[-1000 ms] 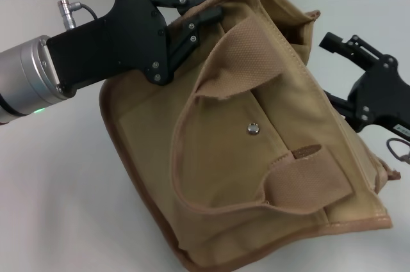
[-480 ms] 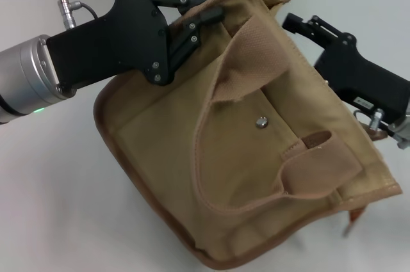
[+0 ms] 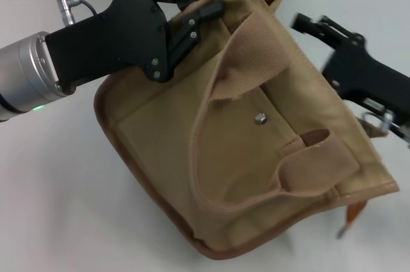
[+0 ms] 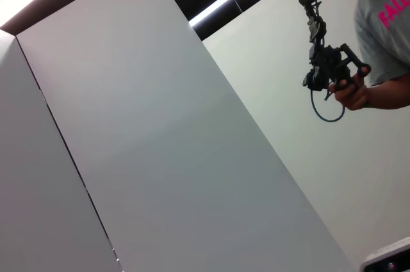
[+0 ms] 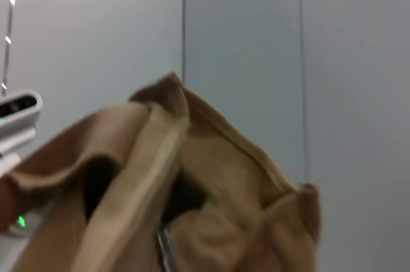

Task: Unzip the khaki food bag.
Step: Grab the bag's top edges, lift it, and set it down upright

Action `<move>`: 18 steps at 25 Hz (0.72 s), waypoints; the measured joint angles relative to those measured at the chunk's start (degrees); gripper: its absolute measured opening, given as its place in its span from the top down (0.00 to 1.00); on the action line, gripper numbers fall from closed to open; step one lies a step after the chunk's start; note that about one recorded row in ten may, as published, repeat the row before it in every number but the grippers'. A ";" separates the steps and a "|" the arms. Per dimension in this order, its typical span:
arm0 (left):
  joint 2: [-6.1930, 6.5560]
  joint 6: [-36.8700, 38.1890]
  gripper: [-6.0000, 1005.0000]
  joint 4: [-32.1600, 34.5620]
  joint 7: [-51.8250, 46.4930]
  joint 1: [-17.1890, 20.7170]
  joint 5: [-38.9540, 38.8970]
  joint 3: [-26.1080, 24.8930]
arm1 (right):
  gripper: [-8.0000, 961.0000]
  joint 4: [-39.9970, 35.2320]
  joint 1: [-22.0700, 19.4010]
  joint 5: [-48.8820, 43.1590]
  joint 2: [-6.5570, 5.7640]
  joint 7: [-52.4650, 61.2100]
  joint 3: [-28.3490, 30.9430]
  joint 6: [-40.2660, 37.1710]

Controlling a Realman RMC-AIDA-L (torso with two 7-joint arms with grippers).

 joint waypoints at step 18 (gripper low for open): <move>-0.06 0.17 0.87 0.05 0.02 -0.30 -0.12 0.09 | 0.19 -7.18 -5.85 -3.02 0.42 -5.74 -2.94 -7.76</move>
